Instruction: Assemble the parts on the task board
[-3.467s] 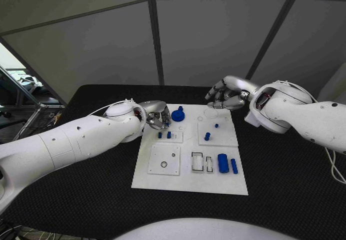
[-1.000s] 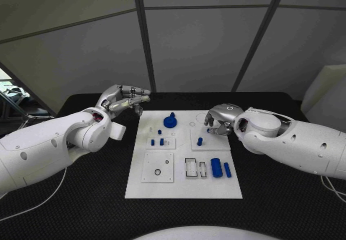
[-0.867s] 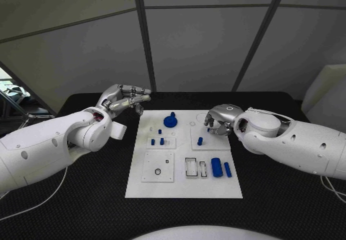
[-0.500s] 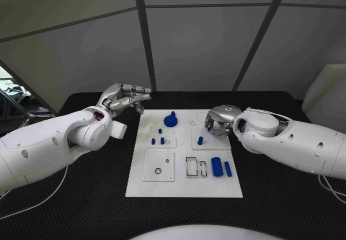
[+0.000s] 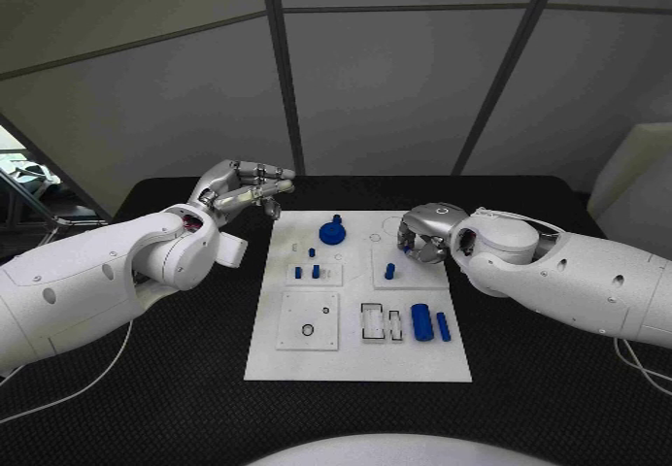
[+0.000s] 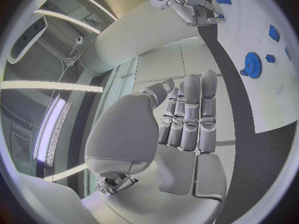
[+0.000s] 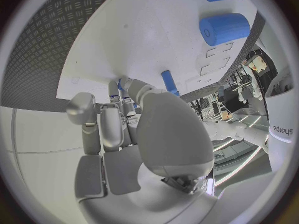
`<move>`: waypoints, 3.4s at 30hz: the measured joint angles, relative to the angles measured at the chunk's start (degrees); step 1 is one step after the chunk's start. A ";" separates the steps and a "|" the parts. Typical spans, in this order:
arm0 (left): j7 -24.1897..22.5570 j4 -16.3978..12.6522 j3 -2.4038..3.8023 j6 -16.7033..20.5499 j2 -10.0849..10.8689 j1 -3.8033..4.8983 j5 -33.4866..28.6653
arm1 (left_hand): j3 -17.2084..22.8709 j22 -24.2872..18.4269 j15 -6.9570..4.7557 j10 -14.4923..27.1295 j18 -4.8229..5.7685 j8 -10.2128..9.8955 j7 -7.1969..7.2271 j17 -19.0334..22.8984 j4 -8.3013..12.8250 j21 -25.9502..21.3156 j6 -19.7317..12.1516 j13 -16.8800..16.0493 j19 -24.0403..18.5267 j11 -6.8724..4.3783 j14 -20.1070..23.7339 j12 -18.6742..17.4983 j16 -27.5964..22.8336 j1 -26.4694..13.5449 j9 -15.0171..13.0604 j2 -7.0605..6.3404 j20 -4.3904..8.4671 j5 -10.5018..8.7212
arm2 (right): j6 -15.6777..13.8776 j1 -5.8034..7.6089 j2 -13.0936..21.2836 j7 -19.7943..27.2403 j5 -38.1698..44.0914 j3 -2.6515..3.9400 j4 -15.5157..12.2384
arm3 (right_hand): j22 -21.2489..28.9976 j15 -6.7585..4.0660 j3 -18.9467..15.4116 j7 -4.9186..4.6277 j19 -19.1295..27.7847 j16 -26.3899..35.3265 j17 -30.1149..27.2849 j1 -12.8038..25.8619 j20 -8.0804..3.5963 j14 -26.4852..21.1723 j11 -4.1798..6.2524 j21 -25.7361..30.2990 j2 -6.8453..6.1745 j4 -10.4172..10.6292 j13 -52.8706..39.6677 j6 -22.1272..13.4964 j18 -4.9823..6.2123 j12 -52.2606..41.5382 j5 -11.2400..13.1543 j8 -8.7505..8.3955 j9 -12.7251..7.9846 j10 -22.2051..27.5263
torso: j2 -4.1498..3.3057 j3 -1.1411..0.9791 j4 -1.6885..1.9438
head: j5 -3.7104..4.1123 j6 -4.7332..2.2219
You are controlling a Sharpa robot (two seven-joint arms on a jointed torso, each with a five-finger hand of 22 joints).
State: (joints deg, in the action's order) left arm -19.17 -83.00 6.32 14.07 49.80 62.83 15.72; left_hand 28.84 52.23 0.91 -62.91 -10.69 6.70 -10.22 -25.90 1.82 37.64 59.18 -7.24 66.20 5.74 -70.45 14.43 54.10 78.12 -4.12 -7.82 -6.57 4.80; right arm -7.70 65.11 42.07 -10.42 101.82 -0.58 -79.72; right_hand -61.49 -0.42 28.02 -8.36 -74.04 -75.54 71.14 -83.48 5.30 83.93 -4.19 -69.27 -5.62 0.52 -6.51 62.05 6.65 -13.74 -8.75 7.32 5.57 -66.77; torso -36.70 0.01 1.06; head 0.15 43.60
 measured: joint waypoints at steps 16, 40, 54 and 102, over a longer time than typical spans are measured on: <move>0.00 0.16 0.00 -0.96 -0.06 0.00 -0.06 | -0.48 -0.12 0.01 0.14 0.00 0.00 0.00 0.25 0.01 0.00 0.00 0.08 0.00 0.15 0.00 0.21 0.00 0.00 0.08 0.00 0.00 0.00 | -2.56 -0.55 1.42 -1.44 1.00 -0.24 -2.17 | -1.76 0.00 2.45 -0.02 -0.21 -0.07 -0.20 0.10 -0.21 0.00 -0.54 -1.47 1.00 -2.46 0.25 0.74 0.01 1.89 0.45 -0.38 0.06 -0.54 | 0.07 -0.01 -0.03 | 0.14 -0.01; 0.00 0.76 0.00 -1.48 -0.58 0.00 -0.10 | -0.63 -0.22 0.01 0.34 0.01 0.00 0.00 0.47 -0.14 -0.22 -0.01 0.13 -0.20 0.34 -0.01 0.21 -0.20 0.00 0.12 0.00 -0.21 0.00 | -9.35 -0.38 6.14 -2.82 -0.26 0.99 -17.86 | -2.60 0.01 3.23 0.08 -0.42 -0.67 0.02 0.72 0.01 0.00 -0.08 -2.34 0.96 -3.24 0.55 0.64 0.02 2.67 0.46 -1.07 -0.09 -1.35 | 0.08 0.03 -0.04 | -0.75 -0.09; 0.01 1.28 -0.02 -1.68 -1.90 0.00 -0.11 | -0.63 -0.22 0.01 0.34 0.00 0.00 0.00 0.47 -0.14 -0.22 -0.01 0.12 -0.20 0.34 -0.01 0.21 -0.20 0.00 0.11 0.00 -0.21 0.00 | -9.49 -1.92 -2.35 -1.63 -2.71 -0.09 -19.37 | -2.46 0.01 3.64 -0.25 -0.42 -0.66 -0.05 1.18 0.02 0.00 -0.01 -2.34 0.96 -3.65 0.63 0.55 0.02 3.17 0.46 -1.19 -0.23 -1.42 | -0.04 0.09 0.08 | -3.72 0.70; 0.27 1.33 -0.10 -2.00 -2.83 0.02 -0.14 | -0.95 -0.37 0.02 0.75 0.00 0.00 -0.21 0.77 -0.16 -0.44 -0.23 0.23 -0.20 0.35 -0.01 0.20 -0.18 0.00 0.22 0.00 -0.21 0.00 | -2.25 -5.04 -7.73 0.19 -1.50 -1.78 -12.64 | -2.33 0.01 3.68 -0.20 -0.42 -0.66 -0.28 1.93 0.02 0.00 -0.23 -2.34 0.67 -3.68 0.75 0.51 0.02 3.62 0.46 -1.56 -0.24 -1.61 | 0.04 0.09 -0.03 | -7.36 2.83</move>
State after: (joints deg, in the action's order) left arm -18.90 -81.67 6.22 12.07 46.97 62.85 15.58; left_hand 27.89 51.86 0.93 -62.17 -10.69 6.70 -10.43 -25.13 1.66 37.20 58.95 -7.01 66.00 6.10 -70.46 14.64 53.92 78.12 -3.89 -7.83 -6.78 4.80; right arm -9.95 60.07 34.35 -10.23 100.31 -2.35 -92.35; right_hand -63.81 -0.41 31.70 -8.56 -74.46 -76.21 70.86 -81.55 5.32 83.93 -4.42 -71.61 -4.95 -3.17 -5.76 62.56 6.66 -10.12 -8.29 5.76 5.33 -68.38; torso -36.66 0.09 1.03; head -7.21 46.43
